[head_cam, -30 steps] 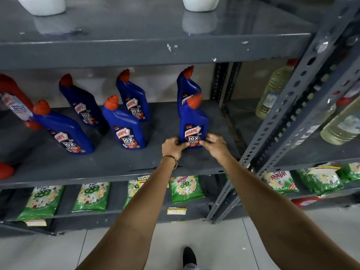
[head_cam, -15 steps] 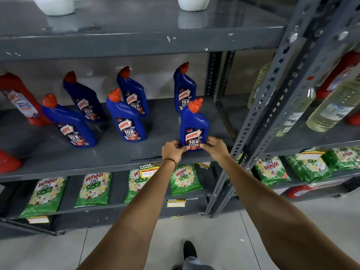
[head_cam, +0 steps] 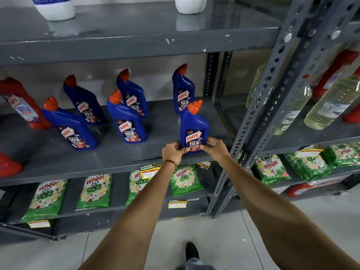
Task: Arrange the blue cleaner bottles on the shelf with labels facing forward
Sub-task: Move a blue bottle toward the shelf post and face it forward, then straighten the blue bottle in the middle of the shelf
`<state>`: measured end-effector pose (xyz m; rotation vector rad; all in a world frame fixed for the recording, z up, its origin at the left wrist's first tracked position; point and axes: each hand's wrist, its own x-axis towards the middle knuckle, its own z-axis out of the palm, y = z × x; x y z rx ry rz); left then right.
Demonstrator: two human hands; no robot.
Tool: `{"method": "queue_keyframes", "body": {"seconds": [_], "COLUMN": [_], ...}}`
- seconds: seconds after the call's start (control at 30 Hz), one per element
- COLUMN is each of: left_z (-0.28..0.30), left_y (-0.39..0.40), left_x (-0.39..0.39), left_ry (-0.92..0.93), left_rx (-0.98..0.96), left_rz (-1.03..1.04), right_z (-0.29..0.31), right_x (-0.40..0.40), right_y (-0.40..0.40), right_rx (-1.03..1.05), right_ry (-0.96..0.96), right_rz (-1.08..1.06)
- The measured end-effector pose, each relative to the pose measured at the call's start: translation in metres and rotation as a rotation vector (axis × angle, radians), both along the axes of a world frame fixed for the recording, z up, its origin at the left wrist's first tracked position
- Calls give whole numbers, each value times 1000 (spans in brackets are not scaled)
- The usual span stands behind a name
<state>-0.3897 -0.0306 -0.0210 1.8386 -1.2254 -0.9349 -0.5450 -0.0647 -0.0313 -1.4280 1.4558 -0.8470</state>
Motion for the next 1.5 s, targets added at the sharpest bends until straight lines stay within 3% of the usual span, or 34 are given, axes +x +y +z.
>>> {"method": "queue_keyframes", "body": {"seconds": [0.27, 0.47, 0.63, 0.73, 0.87, 1.07, 1.5], "left_z": [-4, -7, -8, -8, -7, -5, -6], "left_y": [-5, -2, 13, 27, 42, 55, 32], "left_x": [15, 45, 85, 113, 152, 202, 243], "left_ry": [44, 44, 31, -5, -40, -62, -19], "left_rx": [26, 18, 17, 13, 17, 30, 49], "left_rz": [-6, 12, -6, -52, -88, -92, -3], "right_z": [1, 3, 3, 4, 5, 10, 11], "right_x": [-2, 8, 31, 53, 89, 152, 230], "right_y": [-4, 0, 21, 42, 71, 91, 37], "right_rx": [137, 139, 71, 21, 18, -16, 75], "right_ry": [-42, 37, 141, 313, 276, 100, 35], "right_rz": [-17, -97, -278, -427, -588, -468, -157]}}
